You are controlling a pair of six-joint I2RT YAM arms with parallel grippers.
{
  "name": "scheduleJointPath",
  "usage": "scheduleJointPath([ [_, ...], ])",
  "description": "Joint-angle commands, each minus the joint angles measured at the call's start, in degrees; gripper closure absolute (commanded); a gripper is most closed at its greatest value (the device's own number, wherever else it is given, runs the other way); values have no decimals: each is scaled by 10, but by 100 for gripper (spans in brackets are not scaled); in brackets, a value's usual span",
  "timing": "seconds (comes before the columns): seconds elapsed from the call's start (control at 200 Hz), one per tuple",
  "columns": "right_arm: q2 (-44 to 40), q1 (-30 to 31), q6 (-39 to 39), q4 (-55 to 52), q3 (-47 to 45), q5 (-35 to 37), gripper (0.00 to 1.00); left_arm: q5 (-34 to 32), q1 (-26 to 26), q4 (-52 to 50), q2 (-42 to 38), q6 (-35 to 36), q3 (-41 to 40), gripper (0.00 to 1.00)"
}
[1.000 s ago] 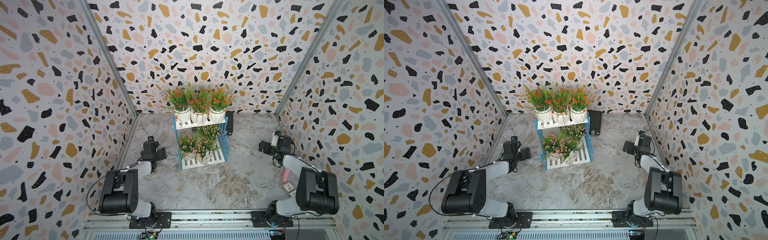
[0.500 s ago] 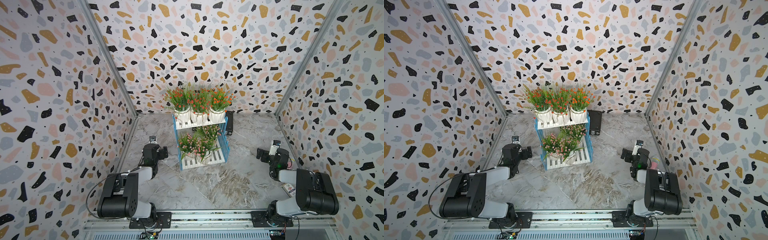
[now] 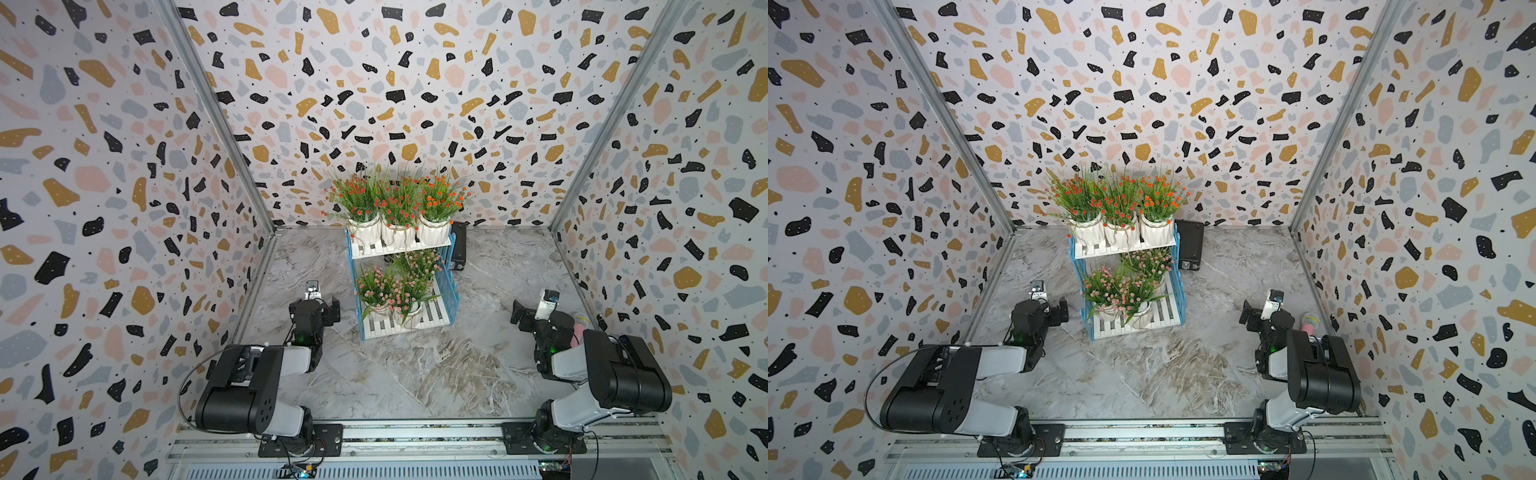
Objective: Place the baby's breath potted plants on the rack by color
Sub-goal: Reset both arms
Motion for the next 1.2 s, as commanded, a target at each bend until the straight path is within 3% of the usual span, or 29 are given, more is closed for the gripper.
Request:
scheduleJointPath([
  [0.0, -11, 37, -35, -105, 62, 50, 0, -7, 3, 40, 3, 7, 4, 1],
  [1.192, -10, 53, -51, -123, 73, 61, 0, -9, 3, 38, 3, 7, 5, 1],
])
